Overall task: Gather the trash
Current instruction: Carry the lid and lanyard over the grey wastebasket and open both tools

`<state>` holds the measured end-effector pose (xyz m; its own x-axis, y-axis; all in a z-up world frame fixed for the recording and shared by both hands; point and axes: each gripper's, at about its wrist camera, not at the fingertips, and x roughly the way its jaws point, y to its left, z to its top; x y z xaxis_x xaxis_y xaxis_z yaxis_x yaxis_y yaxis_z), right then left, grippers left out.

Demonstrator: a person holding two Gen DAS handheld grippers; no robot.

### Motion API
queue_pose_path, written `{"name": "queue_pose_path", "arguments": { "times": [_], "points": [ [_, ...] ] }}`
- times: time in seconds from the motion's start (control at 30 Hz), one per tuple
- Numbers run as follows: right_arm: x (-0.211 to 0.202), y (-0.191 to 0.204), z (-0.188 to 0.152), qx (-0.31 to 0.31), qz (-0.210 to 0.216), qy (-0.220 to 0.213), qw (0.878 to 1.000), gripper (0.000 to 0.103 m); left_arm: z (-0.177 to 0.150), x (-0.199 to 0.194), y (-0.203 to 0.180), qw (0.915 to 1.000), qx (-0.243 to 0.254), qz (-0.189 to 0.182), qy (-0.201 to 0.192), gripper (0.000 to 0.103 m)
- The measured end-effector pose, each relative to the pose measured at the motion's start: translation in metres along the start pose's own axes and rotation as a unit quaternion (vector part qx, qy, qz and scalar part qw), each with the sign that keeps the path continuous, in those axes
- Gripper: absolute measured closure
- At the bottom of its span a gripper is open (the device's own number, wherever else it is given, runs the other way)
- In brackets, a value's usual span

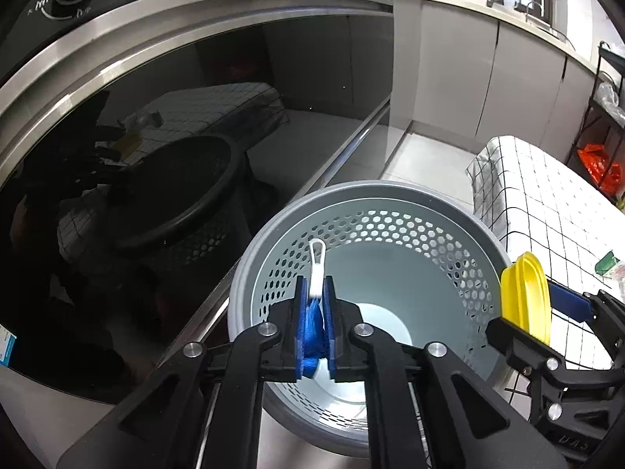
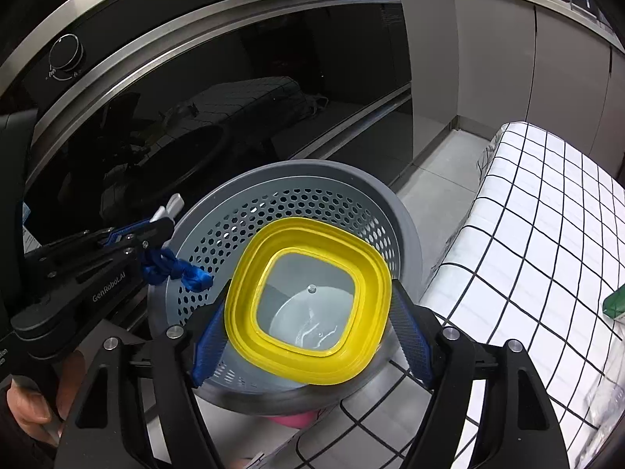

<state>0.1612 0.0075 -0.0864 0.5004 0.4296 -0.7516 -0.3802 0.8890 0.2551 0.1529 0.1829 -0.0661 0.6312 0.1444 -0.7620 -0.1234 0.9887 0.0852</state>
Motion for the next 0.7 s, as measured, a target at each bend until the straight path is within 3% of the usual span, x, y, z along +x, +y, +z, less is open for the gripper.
{"name": "queue_pose_path", "arguments": {
  "times": [0.07, 0.17, 0.23, 0.7],
  "points": [
    [0.001, -0.004, 0.002, 0.007, 0.004, -0.001, 1.0, 0.023, 0.001, -0.001, 0.001, 1.0, -0.001, 0.005, 0.002, 0.087],
    [0.0, -0.003, 0.002, 0.006, -0.001, -0.006, 1.0, 0.023, 0.001, -0.001, 0.003, 0.9999, -0.005, 0.01, -0.001, 0.07],
    [0.0, -0.001, 0.0, 0.005, -0.004, -0.009, 1.0, 0.023, 0.001, -0.003, 0.003, 0.9998, -0.006, 0.015, -0.007, 0.048],
    [-0.014, -0.001, -0.007, 0.01, -0.013, -0.021, 1.0, 0.023, 0.001, -0.011, 0.001, 0.9995, -0.005, 0.021, -0.024, 0.046]
  ]
}}
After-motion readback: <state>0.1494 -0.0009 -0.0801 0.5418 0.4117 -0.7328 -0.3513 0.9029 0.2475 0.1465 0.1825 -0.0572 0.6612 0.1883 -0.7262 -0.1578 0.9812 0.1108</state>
